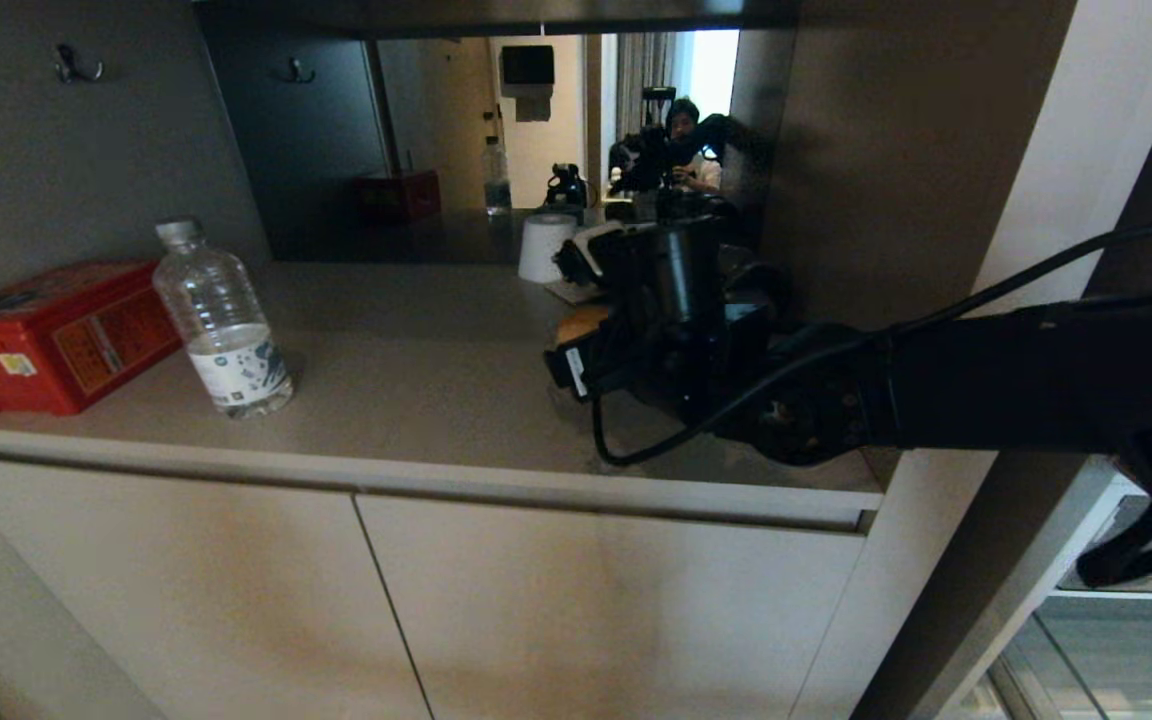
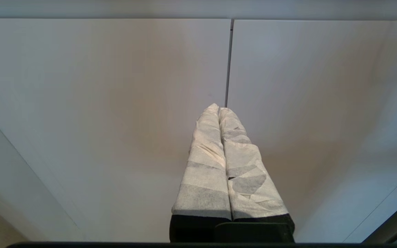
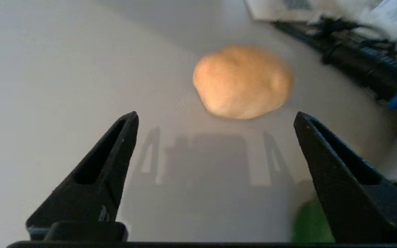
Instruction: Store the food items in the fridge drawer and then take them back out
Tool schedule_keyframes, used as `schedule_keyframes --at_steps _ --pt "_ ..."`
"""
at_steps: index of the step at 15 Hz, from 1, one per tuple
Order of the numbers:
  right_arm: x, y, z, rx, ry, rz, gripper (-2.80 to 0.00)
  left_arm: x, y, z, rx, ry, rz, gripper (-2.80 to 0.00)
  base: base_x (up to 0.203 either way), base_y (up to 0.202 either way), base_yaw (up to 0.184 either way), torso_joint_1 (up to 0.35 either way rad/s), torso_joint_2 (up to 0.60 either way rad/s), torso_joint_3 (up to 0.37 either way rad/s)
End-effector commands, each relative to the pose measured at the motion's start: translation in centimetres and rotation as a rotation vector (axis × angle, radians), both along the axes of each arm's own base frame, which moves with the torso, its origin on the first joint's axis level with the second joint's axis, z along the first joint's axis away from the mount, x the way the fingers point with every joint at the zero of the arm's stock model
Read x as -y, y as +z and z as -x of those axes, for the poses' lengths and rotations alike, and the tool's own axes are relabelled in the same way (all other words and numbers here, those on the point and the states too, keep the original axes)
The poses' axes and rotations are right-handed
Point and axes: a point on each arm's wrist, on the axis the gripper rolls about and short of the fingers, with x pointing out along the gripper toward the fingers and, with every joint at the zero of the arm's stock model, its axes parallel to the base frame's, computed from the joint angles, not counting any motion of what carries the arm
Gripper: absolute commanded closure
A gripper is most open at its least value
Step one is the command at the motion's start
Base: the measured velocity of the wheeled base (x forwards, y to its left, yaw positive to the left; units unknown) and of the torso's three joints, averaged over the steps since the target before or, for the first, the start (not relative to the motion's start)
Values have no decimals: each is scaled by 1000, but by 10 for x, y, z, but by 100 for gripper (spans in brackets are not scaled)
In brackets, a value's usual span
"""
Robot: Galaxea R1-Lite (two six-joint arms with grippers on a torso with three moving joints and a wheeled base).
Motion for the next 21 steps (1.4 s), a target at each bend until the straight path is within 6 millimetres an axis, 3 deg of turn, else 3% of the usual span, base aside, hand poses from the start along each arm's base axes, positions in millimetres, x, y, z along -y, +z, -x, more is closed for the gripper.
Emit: schedule_keyframes --at_steps 1,5,6,10,13,16,21 --pt "4 17 8 28 3 -24 -280 0 -3 -1 -12 0 0 0 0 0 0 0 0 0" --pt "6 42 43 57 43 -51 -280 0 -3 -1 -12 0 0 0 0 0 0 0 0 0" --pt "6 46 55 57 63 -52 0 0 -3 -1 -12 0 0 0 0 0 0 0 0 0" --pt "10 48 110 31 138 -24 0 0 -3 -1 -12 0 0 0 0 0 0 0 0 0" --pt "30 38 151 -12 193 18 0 0 -3 -1 -12 0 0 0 0 0 0 0 0 0" --pt "68 19 190 -59 241 73 0 0 -3 -1 -12 0 0 0 0 0 0 0 0 0" --pt "142 -7 235 -63 282 55 0 0 -3 -1 -12 0 0 0 0 0 0 0 0 0"
